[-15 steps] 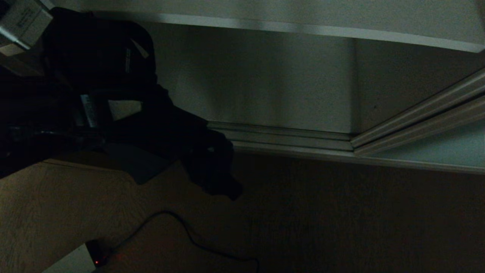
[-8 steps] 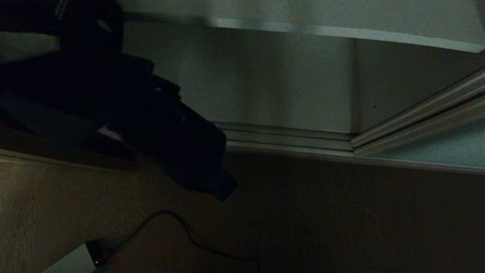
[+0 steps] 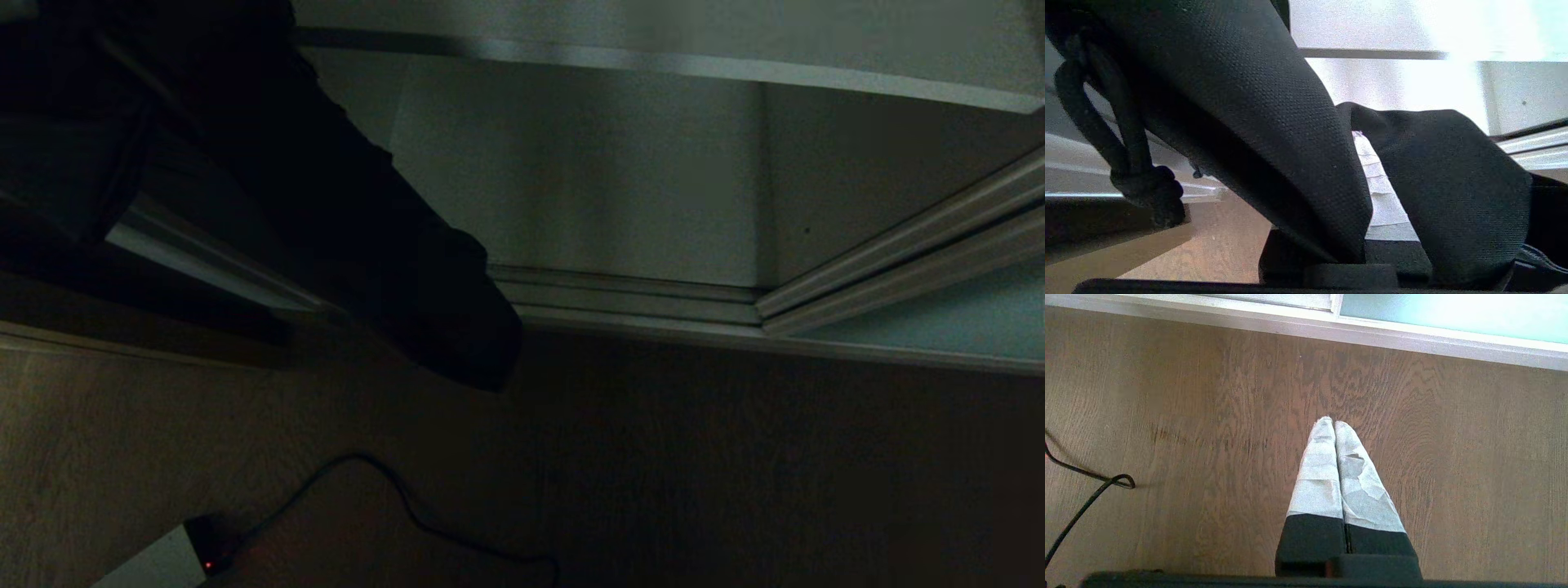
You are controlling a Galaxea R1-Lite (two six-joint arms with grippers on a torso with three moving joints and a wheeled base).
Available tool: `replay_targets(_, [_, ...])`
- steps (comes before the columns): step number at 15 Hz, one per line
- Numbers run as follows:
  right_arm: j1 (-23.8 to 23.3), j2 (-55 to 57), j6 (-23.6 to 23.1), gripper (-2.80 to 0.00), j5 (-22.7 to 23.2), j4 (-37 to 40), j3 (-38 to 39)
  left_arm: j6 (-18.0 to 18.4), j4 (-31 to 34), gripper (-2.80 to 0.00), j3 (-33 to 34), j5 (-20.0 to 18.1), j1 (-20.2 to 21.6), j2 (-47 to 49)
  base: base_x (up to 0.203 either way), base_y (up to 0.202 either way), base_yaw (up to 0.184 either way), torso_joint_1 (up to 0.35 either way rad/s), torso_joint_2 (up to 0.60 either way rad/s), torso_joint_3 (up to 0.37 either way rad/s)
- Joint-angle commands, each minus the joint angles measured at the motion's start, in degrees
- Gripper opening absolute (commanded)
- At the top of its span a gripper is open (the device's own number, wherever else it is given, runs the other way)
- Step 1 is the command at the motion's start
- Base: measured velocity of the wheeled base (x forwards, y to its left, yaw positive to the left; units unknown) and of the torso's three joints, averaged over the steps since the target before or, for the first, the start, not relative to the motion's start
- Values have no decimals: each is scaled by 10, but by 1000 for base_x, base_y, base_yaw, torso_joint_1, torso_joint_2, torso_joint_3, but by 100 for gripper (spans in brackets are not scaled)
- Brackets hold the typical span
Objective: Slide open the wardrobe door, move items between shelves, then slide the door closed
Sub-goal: Place the bag on the higher shelf
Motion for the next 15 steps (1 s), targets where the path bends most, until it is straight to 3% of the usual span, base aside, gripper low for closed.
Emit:
replay_targets(1, [0,-2,0,-280,0,0,0,0,0,-280,-1,4,1,1,0,0,0,0,0,0])
replay_targets(11, [0,-2,0,-280,0,0,0,0,20,-280,25,-4,0,-22,0,0,0,1,0,4])
replay_targets(15, [0,-2,0,-280,0,0,0,0,29,-280,44,-59,-5,-22,0,0,0,4,3,152])
